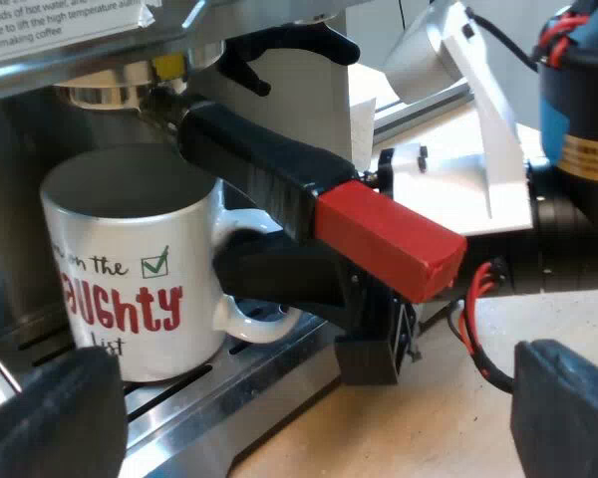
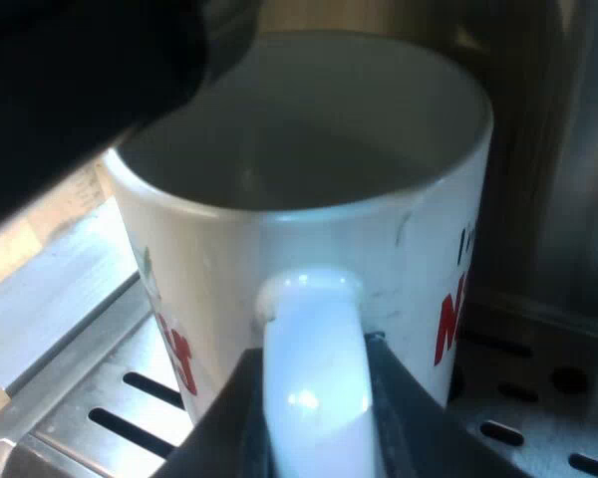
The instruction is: Remove mug from coffee machine
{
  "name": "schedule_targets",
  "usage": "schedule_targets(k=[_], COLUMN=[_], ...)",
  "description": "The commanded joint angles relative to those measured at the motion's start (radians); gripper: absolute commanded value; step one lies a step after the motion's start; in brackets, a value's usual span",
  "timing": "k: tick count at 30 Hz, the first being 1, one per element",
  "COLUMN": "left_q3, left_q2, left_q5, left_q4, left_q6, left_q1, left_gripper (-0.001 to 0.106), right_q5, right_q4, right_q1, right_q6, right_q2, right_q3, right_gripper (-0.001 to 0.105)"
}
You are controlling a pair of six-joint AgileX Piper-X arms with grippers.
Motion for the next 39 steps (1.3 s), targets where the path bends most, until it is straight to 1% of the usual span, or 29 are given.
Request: schedule_targets(k=[1,5,6,8,14,16,17,22,23,24,25,27,28,29,32,34,36,39], left_q3=[-0.005,-0.005,-0.005,-0.005,-0.007,-0.007,-0.007,-0.007,-0.007,-0.007,-0.007,-0.007,-0.007,-0.007,-0.007,-0.008,-0.008,-0.011], left_q2=[-0.002,-0.002,-0.002,-0.002,-0.002,-0.002,-0.002,-0.002,-0.002,-0.002,-0.002,-0.002,-0.002,-0.002,-0.002,-0.002,-0.002,-0.002], left_q5=[0.005,0.034,0.054,0.054,0.067,0.067,0.067,0.067,0.067,0.070,0.070,0.070,0.072,0.072,0.072,0.078,0.095,0.095], left_q4=[-0.020,-0.020,-0.020,-0.020,-0.020,-0.020,-0.020,-0.020,-0.020,-0.020,-0.020,-0.020,-0.020,-0.020,-0.020,-0.020,-0.020,-0.020], left_q6=[-0.001,-0.001,-0.003,-0.004,-0.004,-0.004,-0.004,-0.004,-0.004,-0.004,-0.004,-0.004,-0.004,-0.004,-0.005,-0.013,-0.013,-0.023], left_q1=[-0.002,-0.002,-0.002,-0.004,-0.023,-0.032,-0.039,-0.088,-0.091,-0.094,-0.096,-0.099,-0.098,-0.098,-0.098,-0.098,-0.098,-0.098], left_gripper=[0.080,0.080,0.080,0.080,0.080,0.080,0.080,0.080,0.080,0.080,0.080,0.080,0.080,0.080,0.080,0.080,0.080,0.080], right_q5=[0.066,0.100,0.103,0.122,0.122,0.122,0.122,0.161,0.162,0.170,0.175,0.206,0.237,0.237,0.281,0.300,0.305,0.326], right_q4=[-0.014,0.065,0.092,0.133,0.222,0.322,0.333,0.360,0.360,0.360,0.360,0.360,0.360,0.360,0.360,0.360,0.375,0.452], right_q1=[0.022,0.036,0.039,0.042,0.044,0.048,0.051,0.069,0.070,0.082,0.092,0.105,0.119,0.119,0.147,0.176,0.198,0.225], right_q6=[-0.013,-0.013,-0.013,-0.013,-0.009,0.014,0.014,0.018,0.018,0.029,0.041,0.048,0.048,0.048,0.048,0.048,0.050,0.068], right_q2=[-0.031,-0.063,-0.074,-0.092,-0.152,-0.211,-0.218,-0.300,-0.300,-0.343,-0.368,-0.397,-0.422,-0.422,-0.478,-0.547,-0.583,-0.644], right_q3=[-0.009,-0.009,-0.009,-0.009,-0.007,-0.002,0.000,0.054,0.054,0.093,0.114,0.137,0.160,0.160,0.195,0.234,0.243,0.243], right_gripper=[0.000,0.000,0.000,0.000,0.000,0.000,0.000,0.000,0.000,0.000,0.000,0.000,0.000,0.000,0.000,0.000,0.000,0.000])
